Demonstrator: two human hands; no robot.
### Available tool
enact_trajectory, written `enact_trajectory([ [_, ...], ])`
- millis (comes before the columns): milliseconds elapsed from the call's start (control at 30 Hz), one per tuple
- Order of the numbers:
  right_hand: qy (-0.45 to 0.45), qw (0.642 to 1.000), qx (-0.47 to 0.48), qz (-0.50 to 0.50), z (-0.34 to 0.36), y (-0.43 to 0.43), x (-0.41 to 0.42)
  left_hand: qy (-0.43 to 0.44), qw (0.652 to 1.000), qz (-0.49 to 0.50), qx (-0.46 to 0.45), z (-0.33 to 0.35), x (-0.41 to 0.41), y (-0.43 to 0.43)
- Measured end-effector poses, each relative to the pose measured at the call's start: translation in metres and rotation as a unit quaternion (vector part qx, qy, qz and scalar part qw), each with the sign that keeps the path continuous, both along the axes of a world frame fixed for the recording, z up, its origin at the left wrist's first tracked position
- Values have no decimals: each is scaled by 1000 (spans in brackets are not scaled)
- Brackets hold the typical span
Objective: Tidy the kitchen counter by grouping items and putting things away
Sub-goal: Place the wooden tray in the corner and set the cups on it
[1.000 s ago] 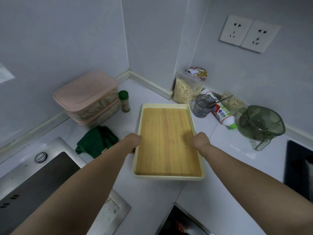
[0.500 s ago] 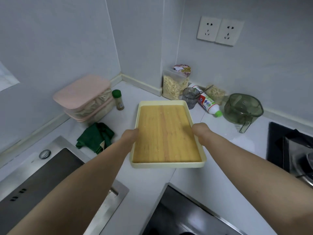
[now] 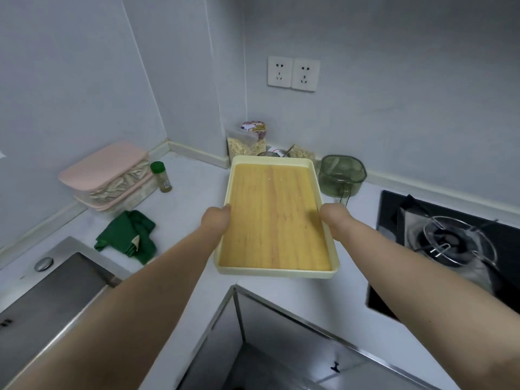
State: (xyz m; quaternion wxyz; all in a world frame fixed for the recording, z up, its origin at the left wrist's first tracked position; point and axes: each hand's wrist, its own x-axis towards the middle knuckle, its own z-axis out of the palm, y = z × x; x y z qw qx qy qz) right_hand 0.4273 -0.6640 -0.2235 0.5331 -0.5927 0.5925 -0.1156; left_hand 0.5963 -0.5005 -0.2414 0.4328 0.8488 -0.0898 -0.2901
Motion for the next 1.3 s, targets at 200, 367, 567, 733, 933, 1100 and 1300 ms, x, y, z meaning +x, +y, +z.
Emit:
enact_trajectory([
  [200,-43,998,5,-53,12,-13,-93,-15,999,-49,3,7,-81,-25],
  [367,-118,988,45,-93,21,-15,-185,-31,995,-92,-4,14,-155,-47],
  [567,-131,980,30,-149,28,-10,-297,-49,987,-154,-5,16,-250,-75],
  [733,-110,968,12,-227,23,-8,-391,-22,977,-211,-26,17,-327,-106],
  [933,-103,939,19,-327,21,-3,-500,7,953,-301,-35,25,-426,-144],
  [1100,-112,910,-4,-398,19,-4,-570,14,916,-400,-29,35,-496,-178],
  [1300,-136,856,-16,-498,15,-22,-642,67,868,-491,-25,43,-569,-231],
])
